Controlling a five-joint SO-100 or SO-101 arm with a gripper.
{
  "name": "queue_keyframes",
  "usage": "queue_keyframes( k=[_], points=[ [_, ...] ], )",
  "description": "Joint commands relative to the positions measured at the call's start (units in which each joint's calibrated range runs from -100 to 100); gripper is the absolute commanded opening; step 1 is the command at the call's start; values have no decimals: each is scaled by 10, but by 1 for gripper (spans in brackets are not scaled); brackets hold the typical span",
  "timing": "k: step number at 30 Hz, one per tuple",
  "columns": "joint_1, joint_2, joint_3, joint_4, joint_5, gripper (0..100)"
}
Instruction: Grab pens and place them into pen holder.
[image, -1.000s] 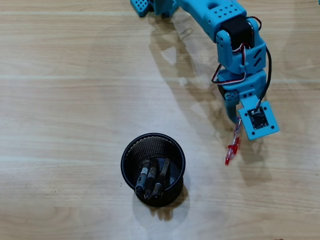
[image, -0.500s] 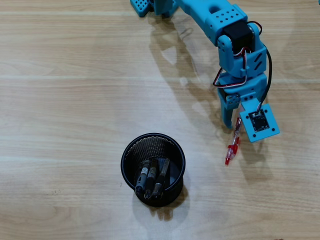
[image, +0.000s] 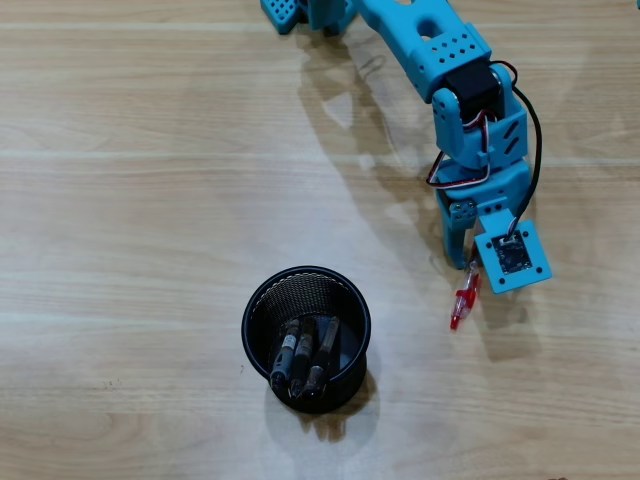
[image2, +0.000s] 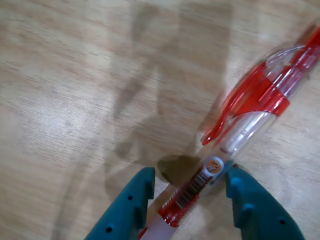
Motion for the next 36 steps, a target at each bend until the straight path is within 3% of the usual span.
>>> queue_keyframes(
  k=[1,3,13,26,28,36],
  points=[
    [4,-2,8,2,-2,10],
    [6,-2,8,4,-4,4],
    [5,-9,8,9,-18,2],
    [44,-172,-94,297,11,2],
    [52,-266,-82,377,11,2],
    [77,-461,126,379,10,2]
  ],
)
